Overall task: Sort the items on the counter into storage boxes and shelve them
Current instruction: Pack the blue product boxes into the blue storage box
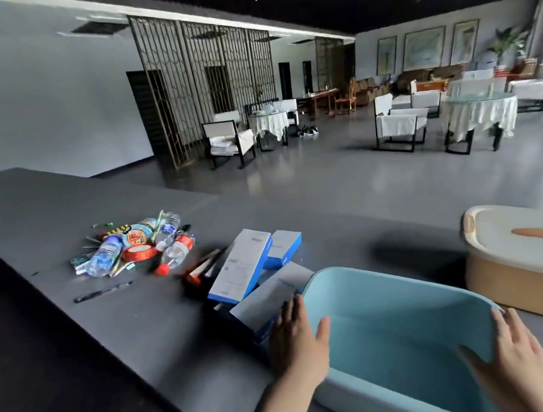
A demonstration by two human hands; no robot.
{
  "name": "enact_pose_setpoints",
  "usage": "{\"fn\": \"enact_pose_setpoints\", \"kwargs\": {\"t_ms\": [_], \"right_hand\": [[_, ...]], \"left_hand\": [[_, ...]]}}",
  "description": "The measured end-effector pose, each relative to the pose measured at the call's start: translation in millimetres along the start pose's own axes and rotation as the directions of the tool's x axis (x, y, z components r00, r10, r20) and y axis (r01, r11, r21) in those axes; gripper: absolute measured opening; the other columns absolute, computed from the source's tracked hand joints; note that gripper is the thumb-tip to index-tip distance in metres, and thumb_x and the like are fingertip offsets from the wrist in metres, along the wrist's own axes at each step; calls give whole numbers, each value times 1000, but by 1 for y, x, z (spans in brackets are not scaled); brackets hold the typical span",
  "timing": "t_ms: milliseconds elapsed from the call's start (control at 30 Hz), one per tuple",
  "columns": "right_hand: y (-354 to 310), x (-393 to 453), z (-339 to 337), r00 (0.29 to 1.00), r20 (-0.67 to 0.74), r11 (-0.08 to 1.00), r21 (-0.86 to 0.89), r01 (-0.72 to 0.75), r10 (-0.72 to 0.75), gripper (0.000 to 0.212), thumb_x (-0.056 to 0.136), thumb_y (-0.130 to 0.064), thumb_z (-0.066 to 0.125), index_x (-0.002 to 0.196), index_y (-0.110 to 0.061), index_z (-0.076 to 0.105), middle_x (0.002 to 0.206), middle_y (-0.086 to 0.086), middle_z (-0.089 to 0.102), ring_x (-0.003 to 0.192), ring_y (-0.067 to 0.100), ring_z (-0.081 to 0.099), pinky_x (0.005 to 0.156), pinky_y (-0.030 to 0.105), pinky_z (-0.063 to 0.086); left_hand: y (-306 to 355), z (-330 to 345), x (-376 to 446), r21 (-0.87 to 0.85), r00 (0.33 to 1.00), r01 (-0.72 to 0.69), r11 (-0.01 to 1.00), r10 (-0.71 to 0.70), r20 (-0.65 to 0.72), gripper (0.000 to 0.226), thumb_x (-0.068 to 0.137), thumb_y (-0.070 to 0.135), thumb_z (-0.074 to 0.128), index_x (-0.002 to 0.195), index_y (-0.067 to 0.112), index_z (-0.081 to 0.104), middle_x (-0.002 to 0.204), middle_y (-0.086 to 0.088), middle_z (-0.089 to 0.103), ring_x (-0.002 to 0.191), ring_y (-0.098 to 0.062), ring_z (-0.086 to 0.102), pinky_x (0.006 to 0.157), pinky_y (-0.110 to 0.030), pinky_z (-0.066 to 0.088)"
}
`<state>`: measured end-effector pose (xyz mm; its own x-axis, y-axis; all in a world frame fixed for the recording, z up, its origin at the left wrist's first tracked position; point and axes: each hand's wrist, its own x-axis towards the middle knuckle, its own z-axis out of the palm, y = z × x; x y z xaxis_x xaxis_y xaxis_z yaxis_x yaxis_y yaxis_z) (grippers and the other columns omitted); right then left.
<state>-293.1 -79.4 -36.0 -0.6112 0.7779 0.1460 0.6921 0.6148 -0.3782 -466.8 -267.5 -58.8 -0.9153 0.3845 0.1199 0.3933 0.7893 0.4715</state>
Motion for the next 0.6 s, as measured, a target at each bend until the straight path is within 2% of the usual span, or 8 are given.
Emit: {"fn": "enact_pose_setpoints", "kwargs": {"t_ms": [133,200,267,367,433,533,600], "right_hand": [[-12,5,-4,999,-39,998,-55,-25,23,77,78,-44,69,142,-13,39,147,10,40,138,27,34,108,46,32],[-37,9,-1,991,-130,998,66,22,-13,72,73,-25,80,134,-3,50,141,20,48,135,36,39,107,52,33],[-77,9,7,974,-196,970,195,149,-110,66,74,-14,79,132,2,51,140,24,48,134,39,39,111,50,30],[-158,12,32,948,-185,914,269,303,-260,64,87,-24,67,142,-8,39,149,9,38,140,25,28,114,32,21],[-212,18,60,937,-155,878,331,347,-312,65,90,-30,61,146,-14,31,153,2,29,142,18,22,113,23,16],[-281,30,106,968,-67,835,494,243,-242,72,92,-31,57,150,-16,18,158,1,16,146,16,11,113,21,10],[-305,38,136,992,1,870,481,111,-127,78,95,-39,52,152,-12,7,161,5,4,148,20,-2,116,25,3]], "left_hand": [[-29,-13,26,-348,998,37,937,-50,-27,61,97,42,43,150,17,24,158,0,22,144,-13,19,117,-30,16],[-53,-22,53,-392,991,74,917,-112,-76,60,97,37,47,149,14,26,156,-5,26,144,-17,22,117,-34,18],[-74,-32,83,-354,983,101,930,-149,-111,61,96,33,50,149,12,26,156,-8,25,144,-21,22,116,-37,20],[-101,-44,131,-239,983,78,968,-115,-145,63,93,29,54,147,11,28,154,-13,27,142,-26,23,114,-38,22],[-116,-48,157,-174,990,43,984,-65,-123,67,91,29,55,149,14,24,155,-17,21,144,-28,16,116,-38,18],[-135,-43,187,-144,998,-29,989,21,-60,75,88,33,58,151,22,19,157,-13,10,146,-25,6,117,-37,15],[-141,-36,197,-155,998,-64,986,64,1,78,85,39,61,151,26,20,158,-10,6,146,-25,4,116,-37,18]]}}
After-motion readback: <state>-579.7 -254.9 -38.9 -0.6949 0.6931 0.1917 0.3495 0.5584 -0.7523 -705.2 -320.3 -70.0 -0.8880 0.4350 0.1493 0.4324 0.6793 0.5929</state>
